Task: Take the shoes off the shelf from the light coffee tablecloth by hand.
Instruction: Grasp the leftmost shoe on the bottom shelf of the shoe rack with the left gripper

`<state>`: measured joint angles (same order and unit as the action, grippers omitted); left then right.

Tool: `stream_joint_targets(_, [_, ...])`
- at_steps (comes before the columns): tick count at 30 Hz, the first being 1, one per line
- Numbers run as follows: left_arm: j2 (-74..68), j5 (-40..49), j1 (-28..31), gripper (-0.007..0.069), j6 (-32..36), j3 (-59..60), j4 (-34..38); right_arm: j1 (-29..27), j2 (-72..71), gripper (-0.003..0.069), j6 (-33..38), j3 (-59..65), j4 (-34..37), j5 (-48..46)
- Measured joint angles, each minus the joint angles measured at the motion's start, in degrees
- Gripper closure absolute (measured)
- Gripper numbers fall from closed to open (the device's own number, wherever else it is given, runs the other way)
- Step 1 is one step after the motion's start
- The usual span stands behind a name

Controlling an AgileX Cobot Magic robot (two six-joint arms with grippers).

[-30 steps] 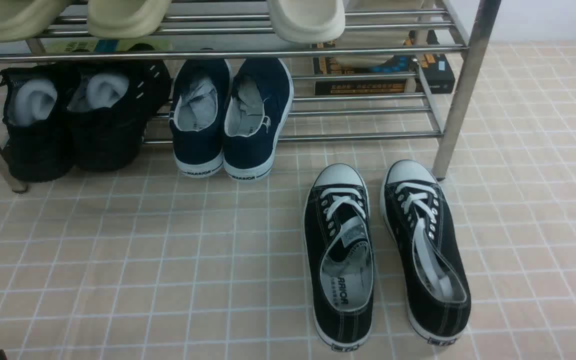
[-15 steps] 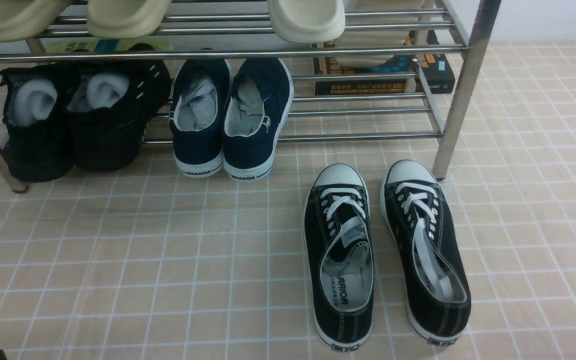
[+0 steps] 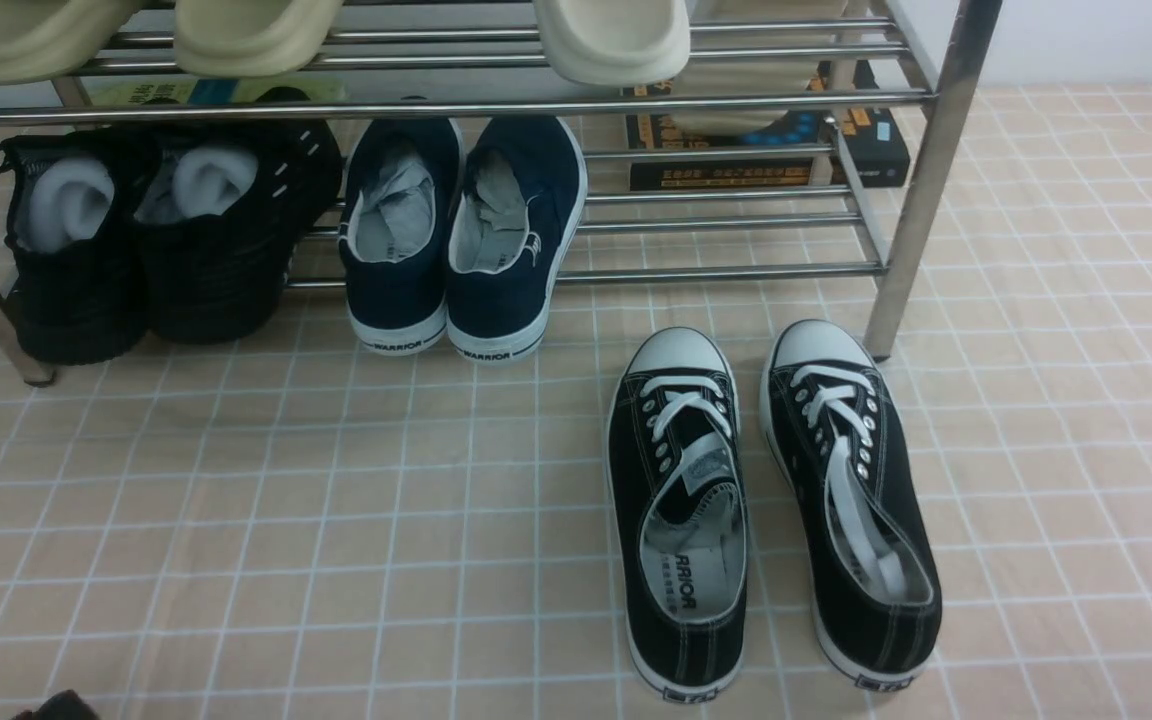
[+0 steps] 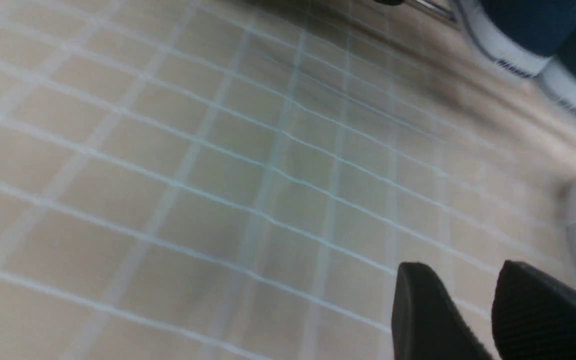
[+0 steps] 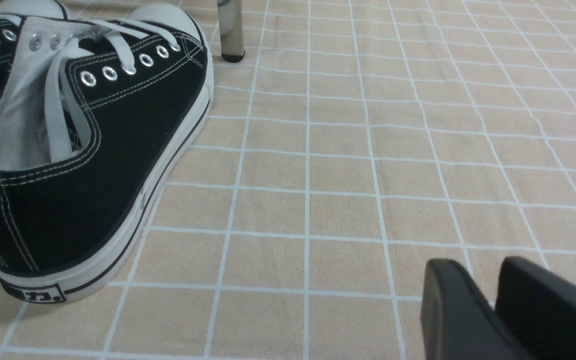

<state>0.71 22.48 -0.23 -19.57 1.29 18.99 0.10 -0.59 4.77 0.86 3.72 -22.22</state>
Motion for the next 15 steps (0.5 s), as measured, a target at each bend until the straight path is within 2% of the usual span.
stream_joint_targets(3, [0.0,-0.1,0.0,0.0384,-8.0,0.3,15.1,0.0,0.0,0.0498,0.0,0.0,0.0,0.0])
stream_joint_targets(6, [0.0,-0.8,0.0,0.0384,-11.8,0.3,24.5,0.0,0.0,0.0496,0.0,0.0,0.0,0.0])
stream_joint_targets(8, [0.0,-1.3,0.0,0.0384,-12.6,0.3,28.4,0.0,0.0,0.0494,0.0,0.0,0.0,0.0])
stream_joint_targets(15, [0.0,-6.5,0.0,0.0384,-12.7,0.3,31.0,0.0,0.0,0.0491,0.0,0.0,0.0,0.0])
